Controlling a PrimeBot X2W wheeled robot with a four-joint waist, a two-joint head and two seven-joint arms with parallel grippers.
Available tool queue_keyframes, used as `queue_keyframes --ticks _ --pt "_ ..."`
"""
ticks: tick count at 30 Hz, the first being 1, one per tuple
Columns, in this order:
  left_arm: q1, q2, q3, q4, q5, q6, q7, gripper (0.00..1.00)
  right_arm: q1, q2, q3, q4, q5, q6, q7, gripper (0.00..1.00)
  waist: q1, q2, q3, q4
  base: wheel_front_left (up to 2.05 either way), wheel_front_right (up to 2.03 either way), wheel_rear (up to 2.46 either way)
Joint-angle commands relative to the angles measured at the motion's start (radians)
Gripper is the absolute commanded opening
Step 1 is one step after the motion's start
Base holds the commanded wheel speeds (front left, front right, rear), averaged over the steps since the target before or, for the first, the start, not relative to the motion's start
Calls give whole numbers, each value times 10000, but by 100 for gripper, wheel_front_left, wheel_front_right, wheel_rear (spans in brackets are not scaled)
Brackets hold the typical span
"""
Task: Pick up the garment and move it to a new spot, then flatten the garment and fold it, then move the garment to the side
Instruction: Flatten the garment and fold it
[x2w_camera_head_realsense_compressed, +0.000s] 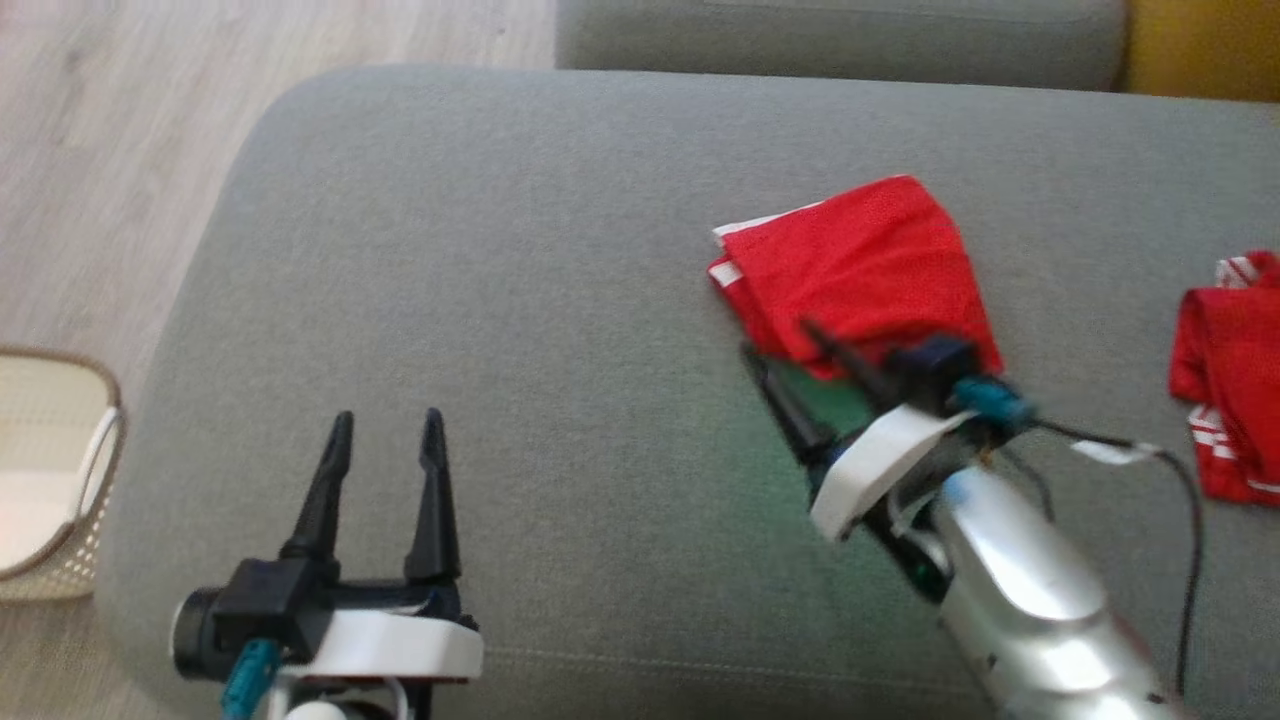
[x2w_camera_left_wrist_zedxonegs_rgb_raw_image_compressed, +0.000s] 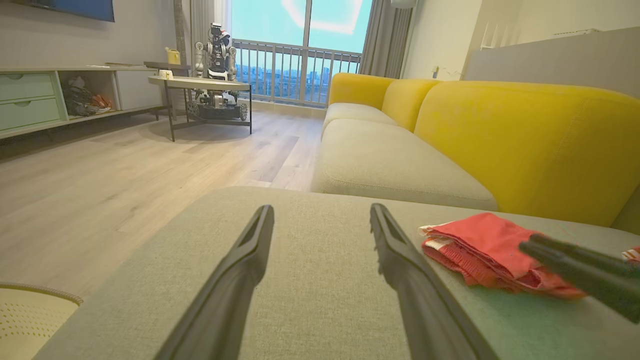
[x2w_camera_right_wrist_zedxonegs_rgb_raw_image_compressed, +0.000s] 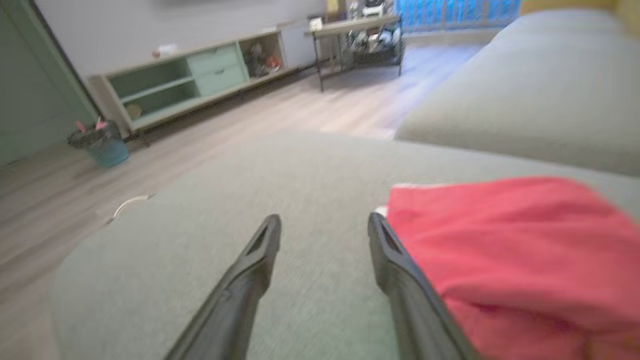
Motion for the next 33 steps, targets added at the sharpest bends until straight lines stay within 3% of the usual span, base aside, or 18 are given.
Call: queue_keyframes --ticks 1,7,14,23,33 --pt "-223 -35 439 -411 125 73 -53 100 79 110 -369 -721 -286 -6 -106 100 0 0 -156 -250 0 0 0" --pt "-99 -35 748 -559 204 133 -53 100 1370 110 -2701 -2841 -1439 -6 -106 100 0 0 -294 -715 0 0 0" --pt "77 -36 1004 -616 289 124 -53 100 2872 110 -4311 -3804 -1767 -6 -106 100 0 0 -425 -1166 0 0 0" --pt "296 -36 1094 -526 545 103 -53 100 3720 110 -4641 -3924 -1882 -6 -106 100 0 0 -599 -1515 0 0 0" --pt "397 -36 1048 -365 594 31 -53 100 3871 110 -4551 -4071 -1934 -6 -107 100 0 0 -744 -1452 0 0 0"
